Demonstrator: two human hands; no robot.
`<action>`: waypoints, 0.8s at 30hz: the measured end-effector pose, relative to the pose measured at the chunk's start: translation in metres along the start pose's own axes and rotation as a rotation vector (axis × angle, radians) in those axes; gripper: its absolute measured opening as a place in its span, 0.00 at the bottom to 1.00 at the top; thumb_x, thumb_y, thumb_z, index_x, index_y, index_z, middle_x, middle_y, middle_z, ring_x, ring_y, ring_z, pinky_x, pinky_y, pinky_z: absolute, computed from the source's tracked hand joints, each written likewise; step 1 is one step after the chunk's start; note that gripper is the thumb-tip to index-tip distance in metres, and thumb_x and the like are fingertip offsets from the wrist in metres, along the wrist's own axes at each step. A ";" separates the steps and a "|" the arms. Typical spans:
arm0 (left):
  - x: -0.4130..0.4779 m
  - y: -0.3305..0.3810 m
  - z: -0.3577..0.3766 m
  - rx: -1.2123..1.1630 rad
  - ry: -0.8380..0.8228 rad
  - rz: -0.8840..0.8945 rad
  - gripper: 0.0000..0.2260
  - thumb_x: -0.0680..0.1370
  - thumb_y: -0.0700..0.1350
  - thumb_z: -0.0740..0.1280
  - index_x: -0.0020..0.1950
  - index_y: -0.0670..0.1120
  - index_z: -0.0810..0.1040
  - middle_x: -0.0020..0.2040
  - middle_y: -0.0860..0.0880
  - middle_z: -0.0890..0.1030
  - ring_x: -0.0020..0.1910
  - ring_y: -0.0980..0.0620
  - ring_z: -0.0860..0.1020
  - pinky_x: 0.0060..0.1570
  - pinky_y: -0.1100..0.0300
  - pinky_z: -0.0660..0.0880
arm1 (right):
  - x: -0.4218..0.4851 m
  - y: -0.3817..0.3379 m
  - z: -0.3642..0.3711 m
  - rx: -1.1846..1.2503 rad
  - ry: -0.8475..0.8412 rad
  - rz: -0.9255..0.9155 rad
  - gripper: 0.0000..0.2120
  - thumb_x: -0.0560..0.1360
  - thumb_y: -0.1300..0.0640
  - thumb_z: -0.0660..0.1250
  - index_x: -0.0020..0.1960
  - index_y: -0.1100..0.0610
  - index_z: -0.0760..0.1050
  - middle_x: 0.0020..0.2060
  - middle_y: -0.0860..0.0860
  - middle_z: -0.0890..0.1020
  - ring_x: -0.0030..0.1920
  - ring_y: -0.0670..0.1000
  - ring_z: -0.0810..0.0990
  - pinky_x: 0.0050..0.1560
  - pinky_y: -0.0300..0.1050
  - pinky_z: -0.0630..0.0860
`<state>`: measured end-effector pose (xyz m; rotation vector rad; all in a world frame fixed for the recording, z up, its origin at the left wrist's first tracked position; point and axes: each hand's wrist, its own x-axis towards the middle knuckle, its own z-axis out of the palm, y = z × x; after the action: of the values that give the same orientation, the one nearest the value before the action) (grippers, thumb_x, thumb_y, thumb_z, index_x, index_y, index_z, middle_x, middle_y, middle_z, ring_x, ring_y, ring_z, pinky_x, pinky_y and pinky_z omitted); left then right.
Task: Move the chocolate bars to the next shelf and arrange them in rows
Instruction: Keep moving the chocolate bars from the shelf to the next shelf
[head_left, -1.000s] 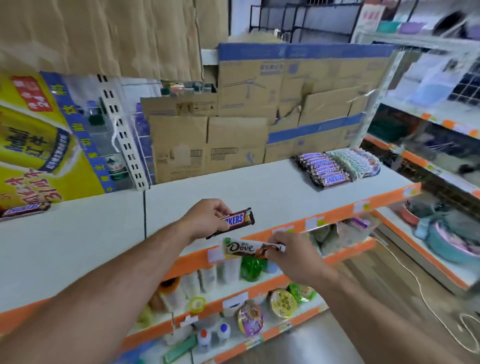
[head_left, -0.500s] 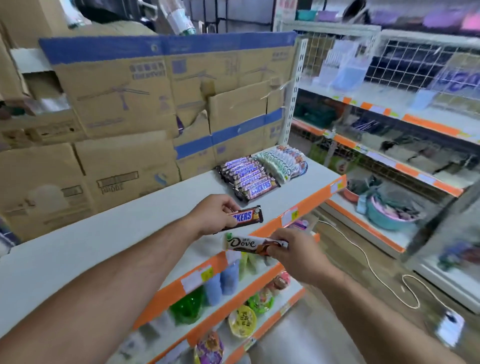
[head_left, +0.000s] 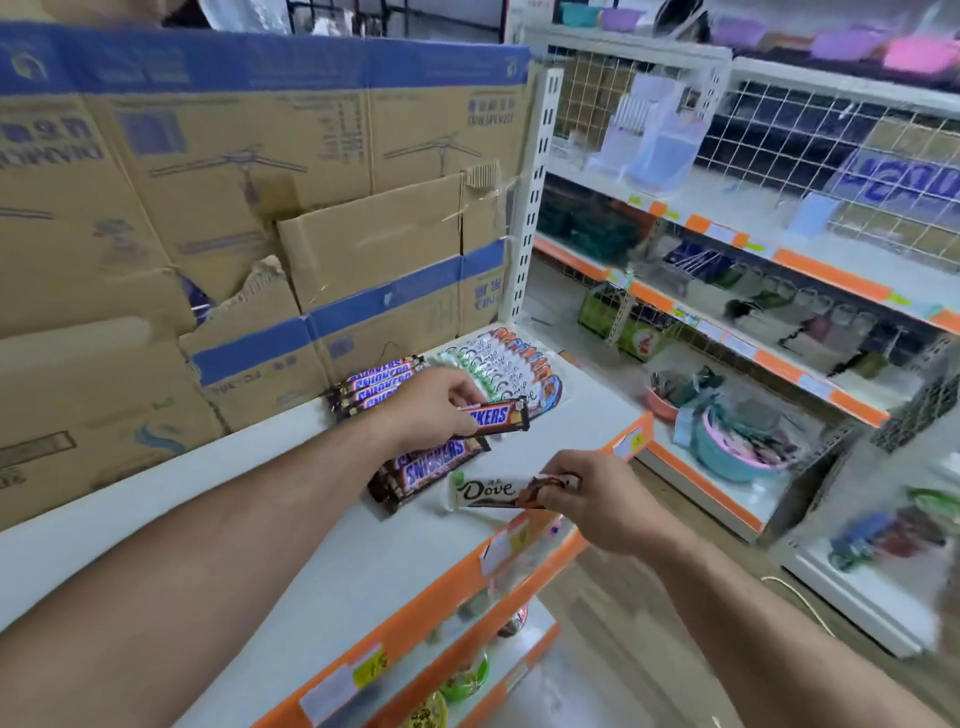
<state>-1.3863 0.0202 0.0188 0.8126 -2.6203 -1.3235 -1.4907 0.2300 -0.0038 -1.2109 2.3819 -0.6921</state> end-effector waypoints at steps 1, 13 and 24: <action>0.008 0.002 0.001 -0.003 0.012 -0.011 0.09 0.73 0.38 0.73 0.48 0.51 0.79 0.44 0.50 0.81 0.39 0.54 0.79 0.35 0.63 0.71 | 0.010 0.009 -0.005 -0.001 -0.010 -0.004 0.03 0.74 0.56 0.70 0.46 0.54 0.80 0.40 0.48 0.83 0.41 0.49 0.79 0.41 0.43 0.74; 0.045 0.027 0.022 -0.069 0.286 -0.284 0.11 0.74 0.38 0.73 0.53 0.49 0.80 0.50 0.49 0.81 0.45 0.52 0.78 0.37 0.63 0.69 | 0.128 0.079 -0.053 0.061 -0.080 -0.138 0.04 0.74 0.56 0.70 0.47 0.49 0.77 0.43 0.48 0.82 0.45 0.50 0.79 0.42 0.43 0.71; 0.007 0.021 0.043 -0.109 0.470 -0.439 0.11 0.72 0.38 0.73 0.52 0.48 0.80 0.48 0.48 0.80 0.45 0.51 0.79 0.47 0.57 0.76 | 0.147 0.100 -0.035 0.020 0.076 -0.215 0.12 0.77 0.49 0.67 0.60 0.45 0.75 0.54 0.47 0.82 0.56 0.53 0.79 0.44 0.44 0.70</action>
<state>-1.4141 0.0580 0.0072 1.5257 -2.0588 -1.1564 -1.6551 0.1689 -0.0495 -1.4722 2.3202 -0.8399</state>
